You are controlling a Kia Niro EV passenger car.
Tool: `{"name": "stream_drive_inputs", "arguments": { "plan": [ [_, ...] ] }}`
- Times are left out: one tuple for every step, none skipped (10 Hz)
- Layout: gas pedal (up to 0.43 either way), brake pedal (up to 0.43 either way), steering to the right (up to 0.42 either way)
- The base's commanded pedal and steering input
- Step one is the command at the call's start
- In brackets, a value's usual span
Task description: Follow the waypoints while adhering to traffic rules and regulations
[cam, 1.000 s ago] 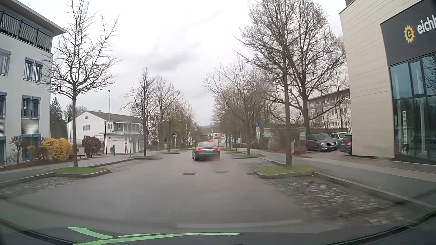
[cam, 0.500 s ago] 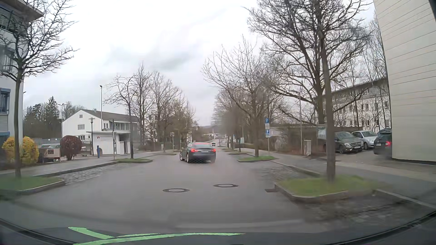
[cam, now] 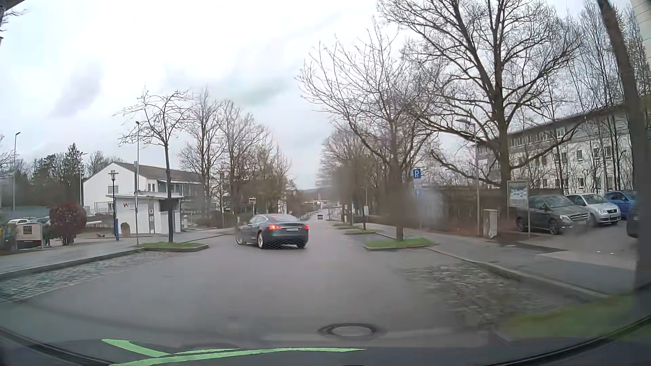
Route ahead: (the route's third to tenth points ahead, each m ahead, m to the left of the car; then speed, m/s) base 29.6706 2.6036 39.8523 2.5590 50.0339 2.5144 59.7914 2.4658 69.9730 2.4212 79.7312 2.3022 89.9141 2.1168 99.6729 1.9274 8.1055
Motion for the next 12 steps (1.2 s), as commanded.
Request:
{"name": "stream_drive_inputs", "arguments": {
  "plan": [
    [0.0,0.116,-0.004],
    [0.0,0.012,-0.005],
    [0.0,0.0,-0.005],
    [0.0,0.0,-0.005],
    [0.0,0.0,-0.006],
    [0.0,0.0,-0.008],
    [0.0,0.0,-0.008],
    [0.0,0.0,-0.008],
    [0.067,0.0,-0.007],
    [0.067,0.0,-0.007],
    [0.087,0.0,-0.007],
    [0.11,0.0,-0.008]
  ]
}}
